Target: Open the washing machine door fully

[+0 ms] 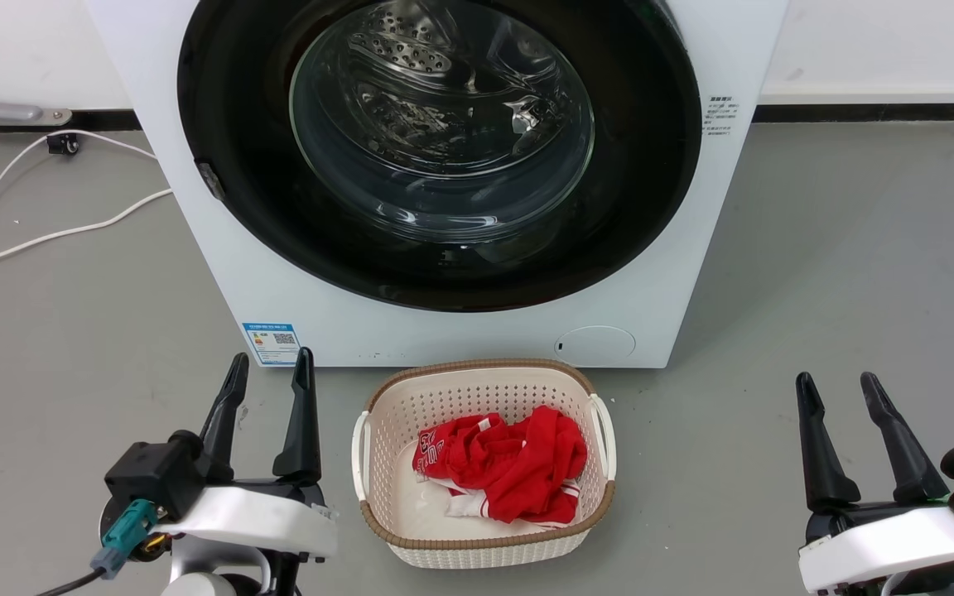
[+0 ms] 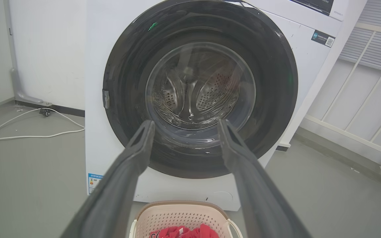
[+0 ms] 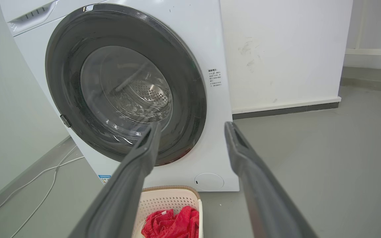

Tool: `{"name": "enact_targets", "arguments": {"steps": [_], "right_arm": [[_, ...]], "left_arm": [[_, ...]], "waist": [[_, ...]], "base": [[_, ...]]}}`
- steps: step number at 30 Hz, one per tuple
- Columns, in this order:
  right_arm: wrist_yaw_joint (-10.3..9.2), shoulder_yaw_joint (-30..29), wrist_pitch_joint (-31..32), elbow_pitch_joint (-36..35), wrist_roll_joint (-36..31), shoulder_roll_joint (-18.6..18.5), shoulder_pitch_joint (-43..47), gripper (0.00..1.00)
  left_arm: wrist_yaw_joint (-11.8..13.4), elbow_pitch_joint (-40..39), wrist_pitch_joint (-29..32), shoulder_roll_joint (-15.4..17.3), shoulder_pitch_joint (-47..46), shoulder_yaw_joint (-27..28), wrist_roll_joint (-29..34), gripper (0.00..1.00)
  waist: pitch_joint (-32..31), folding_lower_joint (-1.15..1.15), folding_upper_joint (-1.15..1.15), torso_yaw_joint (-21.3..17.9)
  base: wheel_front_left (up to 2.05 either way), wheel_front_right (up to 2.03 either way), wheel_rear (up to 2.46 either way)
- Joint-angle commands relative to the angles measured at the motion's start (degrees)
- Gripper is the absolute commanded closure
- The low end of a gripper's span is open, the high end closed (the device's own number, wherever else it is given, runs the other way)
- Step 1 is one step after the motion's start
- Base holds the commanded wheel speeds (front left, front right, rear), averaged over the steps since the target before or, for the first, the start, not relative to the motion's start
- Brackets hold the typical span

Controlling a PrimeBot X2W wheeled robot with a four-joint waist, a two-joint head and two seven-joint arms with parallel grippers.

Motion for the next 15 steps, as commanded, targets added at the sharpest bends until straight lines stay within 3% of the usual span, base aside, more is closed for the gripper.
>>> {"name": "enact_targets", "arguments": {"steps": [1,15], "right_arm": [[-0.01,-0.1,0.0,-1.0,-1.3,0.1,0.3,0.00],[-0.01,-0.3,-0.2,-1.6,-8.3,0.2,0.9,0.00]], "left_arm": [[0.3,-0.5,-0.6,0.4,0.2,-0.3,1.3,0.00],[2.4,-0.2,-2.3,1.5,1.0,-2.4,8.3,0.00]], "waist": [[0.0,0.00,0.00,0.0],[0.1,0.00,0.00,0.1]], "base": [[0.00,0.00,0.00],[0.00,0.00,0.00]]}}
